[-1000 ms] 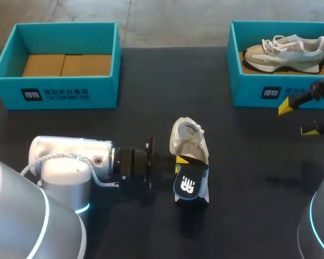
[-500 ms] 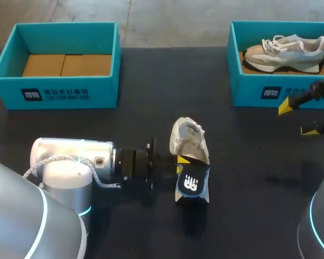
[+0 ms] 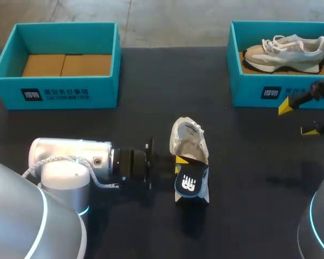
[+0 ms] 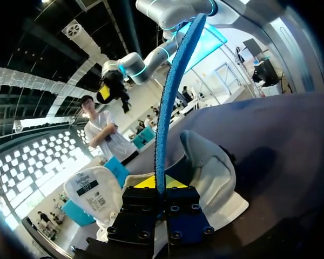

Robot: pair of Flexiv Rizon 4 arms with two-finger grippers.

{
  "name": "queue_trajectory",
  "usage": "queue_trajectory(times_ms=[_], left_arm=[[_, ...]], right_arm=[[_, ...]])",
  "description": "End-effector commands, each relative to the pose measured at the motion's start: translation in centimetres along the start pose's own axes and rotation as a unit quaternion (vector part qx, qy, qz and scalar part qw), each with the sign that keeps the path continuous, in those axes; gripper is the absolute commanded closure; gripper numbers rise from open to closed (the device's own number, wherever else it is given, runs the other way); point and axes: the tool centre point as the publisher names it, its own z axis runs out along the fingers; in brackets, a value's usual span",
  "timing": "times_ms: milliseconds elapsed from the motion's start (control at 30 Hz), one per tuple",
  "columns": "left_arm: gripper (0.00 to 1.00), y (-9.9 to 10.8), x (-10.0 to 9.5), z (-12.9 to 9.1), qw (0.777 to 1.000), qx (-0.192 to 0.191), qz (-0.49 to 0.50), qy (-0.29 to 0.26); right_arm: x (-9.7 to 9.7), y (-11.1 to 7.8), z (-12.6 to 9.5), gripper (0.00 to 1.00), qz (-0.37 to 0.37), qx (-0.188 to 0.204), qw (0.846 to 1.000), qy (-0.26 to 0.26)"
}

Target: Take the shoe out of the shoebox, open the shoe tongue, remove and reinsert the insole, then place the shoe into the shoebox

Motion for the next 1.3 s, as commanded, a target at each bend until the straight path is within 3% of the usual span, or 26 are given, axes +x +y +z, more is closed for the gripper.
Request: queue_trajectory(times_ms=[33, 167, 533, 1300], left_arm=[[0.85, 0.1, 0.0, -0.1, 1.000, 0.001, 0.000, 0.004], [0.87, 0.0, -0.1, -0.2, 1.000, 0.001, 0.001, 0.004], [0.71, -0.5, -0.2, -0.1, 1.000, 0.010, 0.000, 0.008], [0.71, -2.6, 0.7, -0.9, 0.999, 0.027, -0.003, 0.023]], right_arm=[[0.1, 0.0, 0.1, 0.00, 0.001, 0.000, 1.000, -0.002], [0.1, 0.0, 0.1, 0.00, 0.001, 0.000, 1.000, -0.002], [0.1, 0.0, 0.1, 0.00, 0.001, 0.000, 1.000, -0.002], [0.1, 0.0, 0.1, 0.00, 0.001, 0.000, 1.000, -0.002]])
